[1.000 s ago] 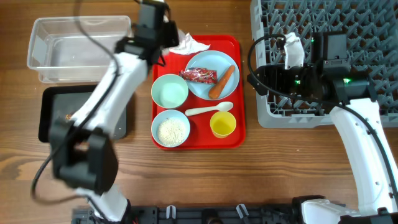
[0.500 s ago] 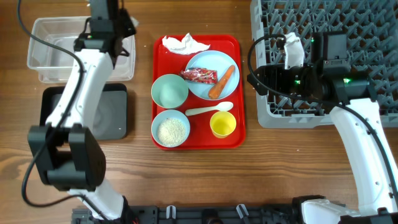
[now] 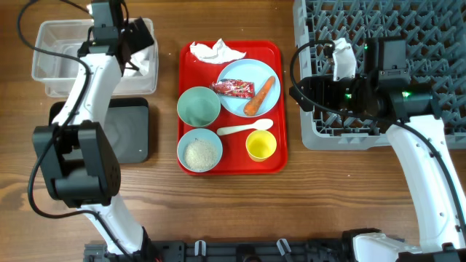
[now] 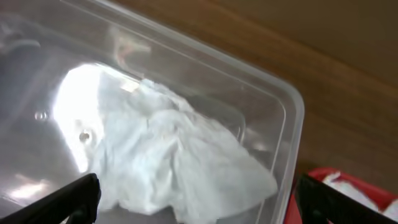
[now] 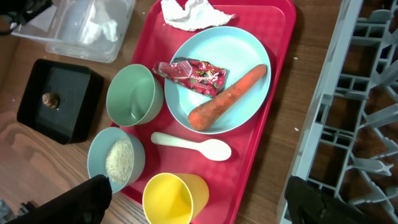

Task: Sort waste into correct bins and load items into the dishwasher rack

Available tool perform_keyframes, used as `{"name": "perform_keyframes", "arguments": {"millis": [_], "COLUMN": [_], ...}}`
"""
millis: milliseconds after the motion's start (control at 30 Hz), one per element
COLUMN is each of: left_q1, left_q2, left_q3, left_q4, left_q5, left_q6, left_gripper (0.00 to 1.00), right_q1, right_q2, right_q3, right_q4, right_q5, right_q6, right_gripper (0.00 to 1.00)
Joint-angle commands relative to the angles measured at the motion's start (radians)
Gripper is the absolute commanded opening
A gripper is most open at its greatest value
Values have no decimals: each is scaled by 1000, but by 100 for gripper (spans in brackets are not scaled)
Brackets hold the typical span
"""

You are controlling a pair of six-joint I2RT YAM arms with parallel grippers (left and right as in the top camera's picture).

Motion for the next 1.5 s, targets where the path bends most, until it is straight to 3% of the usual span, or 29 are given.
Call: {"name": "perform_keyframes", "arguments": {"millis": [0, 167, 300, 433, 600, 867, 1167, 1467], "left_q1": [-17, -41, -105, -188, -258, -309, -341, -342], "left_q2": [-8, -8, -7, 16, 163, 389, 473, 535], "left_q3": [96, 306, 465, 476, 476, 476, 476, 475], "left_q4": [-101, -291, -401, -380, -335, -235, -150, -164], "left_q5": [32, 34, 60, 55, 55, 56, 56, 56], "left_q6": [6, 8, 109, 131, 105, 54, 78, 80], "left_gripper": [100, 99, 99, 99, 99, 99, 99, 84], "right_q1": [4, 4, 4, 4, 4, 4, 4, 4], "right_q2": [8, 8, 8, 8, 8, 7, 7, 8], "right_q3": [21, 21, 21, 21, 21, 21, 21, 21], "right_q4": [6, 11, 14, 18, 13, 5, 2, -2], "right_q5": [10, 10, 10, 9, 10, 10, 33, 36], "right_q6": [0, 1, 2, 3, 1, 0, 0, 1], "right_gripper": [93, 93, 93, 93, 93, 93, 93, 93]}}
